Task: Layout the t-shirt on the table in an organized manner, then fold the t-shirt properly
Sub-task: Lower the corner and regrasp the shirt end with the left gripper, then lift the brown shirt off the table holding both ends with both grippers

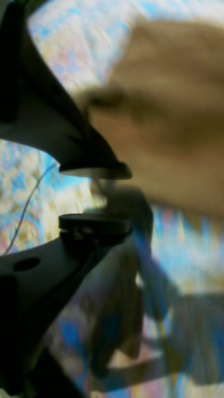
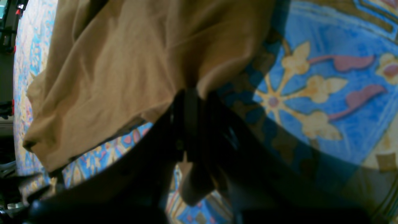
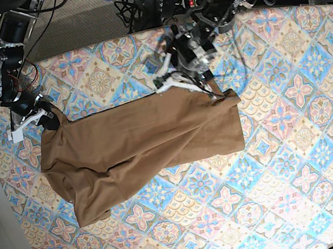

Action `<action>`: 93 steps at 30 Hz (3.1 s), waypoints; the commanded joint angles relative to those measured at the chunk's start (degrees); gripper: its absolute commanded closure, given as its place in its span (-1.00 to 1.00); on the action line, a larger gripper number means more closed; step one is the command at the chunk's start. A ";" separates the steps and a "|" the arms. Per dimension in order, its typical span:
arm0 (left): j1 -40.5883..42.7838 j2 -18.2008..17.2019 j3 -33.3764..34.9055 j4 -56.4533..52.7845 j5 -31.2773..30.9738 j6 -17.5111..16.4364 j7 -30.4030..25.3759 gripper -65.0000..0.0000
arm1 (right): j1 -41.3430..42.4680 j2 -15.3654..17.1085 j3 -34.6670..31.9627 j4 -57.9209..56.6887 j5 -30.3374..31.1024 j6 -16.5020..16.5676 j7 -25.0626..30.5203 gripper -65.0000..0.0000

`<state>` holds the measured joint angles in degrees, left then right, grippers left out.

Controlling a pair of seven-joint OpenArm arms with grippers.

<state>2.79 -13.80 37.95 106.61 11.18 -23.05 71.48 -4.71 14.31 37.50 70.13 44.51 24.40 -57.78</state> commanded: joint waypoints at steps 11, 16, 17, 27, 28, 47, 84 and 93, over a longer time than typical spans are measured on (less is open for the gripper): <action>-0.54 0.31 -4.86 -2.65 7.15 0.76 -2.25 0.48 | -0.08 0.24 -0.26 0.25 -2.36 -0.45 -2.92 1.00; -0.72 0.40 -6.35 -7.22 10.31 0.76 -4.80 0.48 | -0.17 0.24 -0.26 0.25 -2.36 -0.45 -2.92 1.00; -0.81 0.40 -6.44 -7.84 10.31 0.76 -4.89 0.48 | -0.17 0.24 -0.26 0.25 -2.36 -0.45 -2.92 1.00; -0.81 0.66 -7.76 -9.95 10.31 0.85 -7.53 0.46 | -0.43 0.24 -0.26 0.33 -2.36 -0.45 -2.92 1.00; -0.72 0.66 -8.28 -8.54 10.14 0.67 -7.53 0.46 | -0.43 0.24 -0.26 0.33 -2.36 -0.45 -2.92 1.00; -1.60 4.53 -9.87 -19.88 10.23 0.32 -14.03 1.00 | -0.34 0.24 -0.26 0.51 -2.36 -0.45 -6.27 1.00; -34.92 22.80 -17.34 14.84 16.20 0.67 8.52 1.00 | 24.27 6.31 7.38 38.75 -2.53 -7.57 -6.97 1.00; -35.01 22.80 0.24 15.37 40.47 0.76 8.52 1.00 | 24.01 10.27 9.23 41.30 -2.36 -7.57 8.77 1.00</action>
<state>-31.20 8.58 38.48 121.30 50.26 -22.44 80.18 18.63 23.53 46.19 110.61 41.63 16.82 -50.26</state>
